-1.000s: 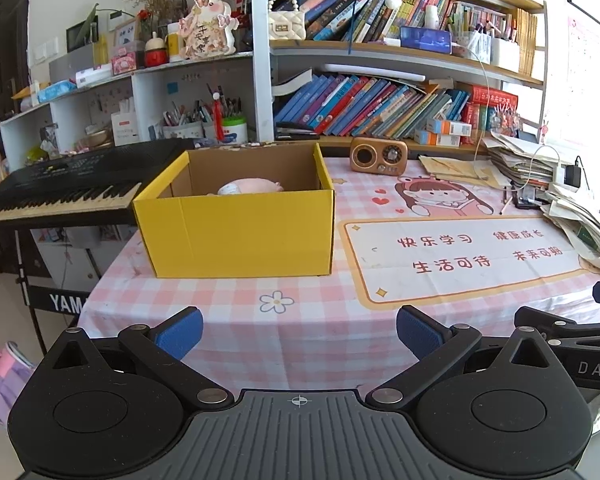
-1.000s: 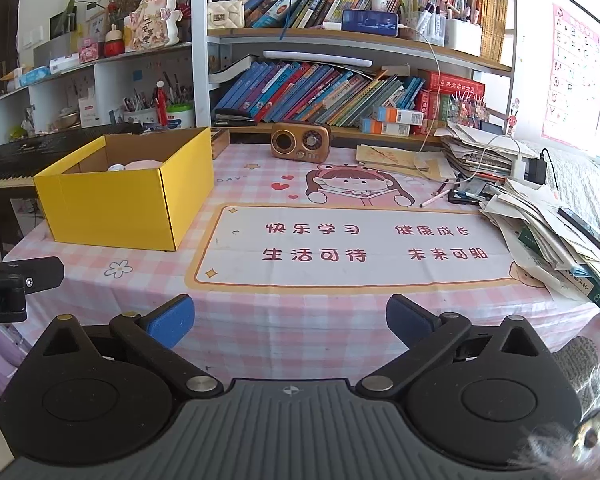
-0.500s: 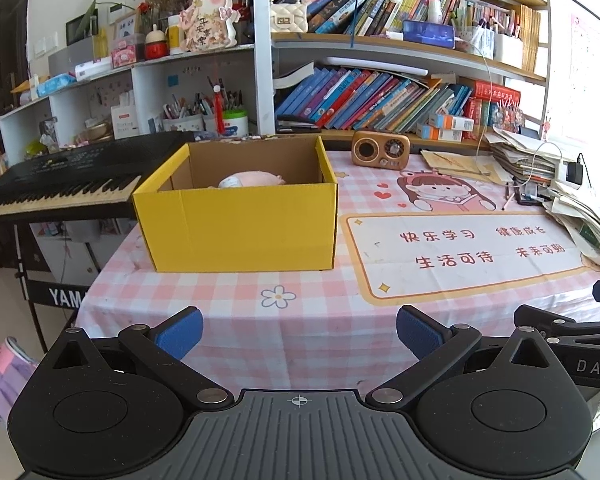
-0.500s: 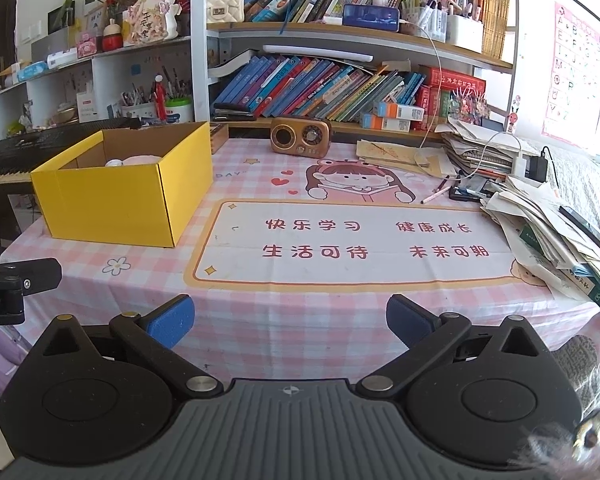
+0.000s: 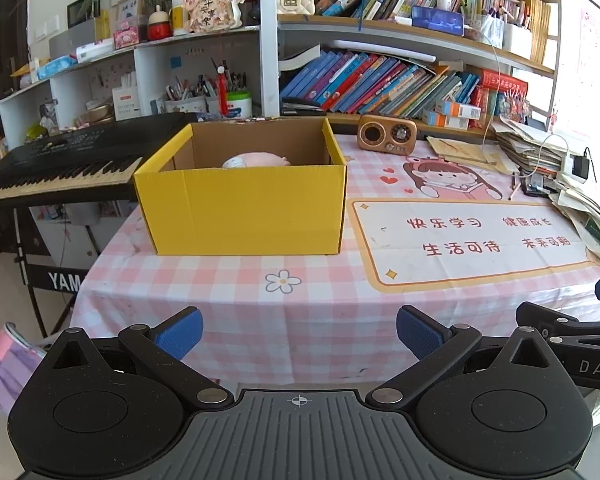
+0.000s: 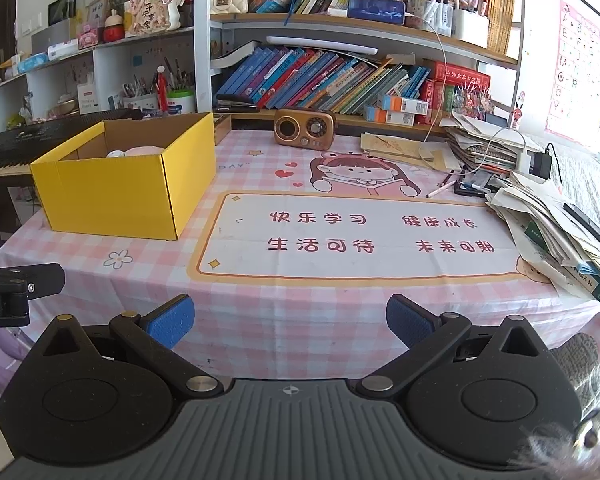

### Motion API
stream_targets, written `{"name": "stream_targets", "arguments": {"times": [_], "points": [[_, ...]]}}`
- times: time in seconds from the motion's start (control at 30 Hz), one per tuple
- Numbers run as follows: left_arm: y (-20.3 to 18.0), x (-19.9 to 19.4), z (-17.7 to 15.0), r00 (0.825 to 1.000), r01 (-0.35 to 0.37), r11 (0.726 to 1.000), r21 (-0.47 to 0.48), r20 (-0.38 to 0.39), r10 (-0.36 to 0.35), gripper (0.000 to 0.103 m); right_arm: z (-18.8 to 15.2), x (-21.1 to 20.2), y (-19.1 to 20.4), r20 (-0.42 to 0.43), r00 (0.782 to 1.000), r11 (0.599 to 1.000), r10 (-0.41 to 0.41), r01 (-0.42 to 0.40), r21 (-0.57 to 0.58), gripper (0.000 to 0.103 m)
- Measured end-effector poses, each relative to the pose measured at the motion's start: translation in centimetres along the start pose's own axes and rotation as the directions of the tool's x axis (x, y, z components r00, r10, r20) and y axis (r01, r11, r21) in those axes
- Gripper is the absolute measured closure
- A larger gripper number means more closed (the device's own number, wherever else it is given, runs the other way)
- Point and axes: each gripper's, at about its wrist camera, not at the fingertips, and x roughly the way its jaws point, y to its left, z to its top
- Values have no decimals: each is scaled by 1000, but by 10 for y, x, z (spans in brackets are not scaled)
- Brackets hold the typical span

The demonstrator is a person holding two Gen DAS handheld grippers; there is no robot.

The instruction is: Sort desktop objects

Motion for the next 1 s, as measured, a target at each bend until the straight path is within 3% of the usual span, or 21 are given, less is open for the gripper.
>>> {"name": "stream_targets", "arguments": {"times": [1.0], "points": [[1, 7, 1, 1000, 17, 1000, 0, -22, -17, 0, -3, 7, 1, -9, 1000, 1000, -4, 4, 1, 0]]}}
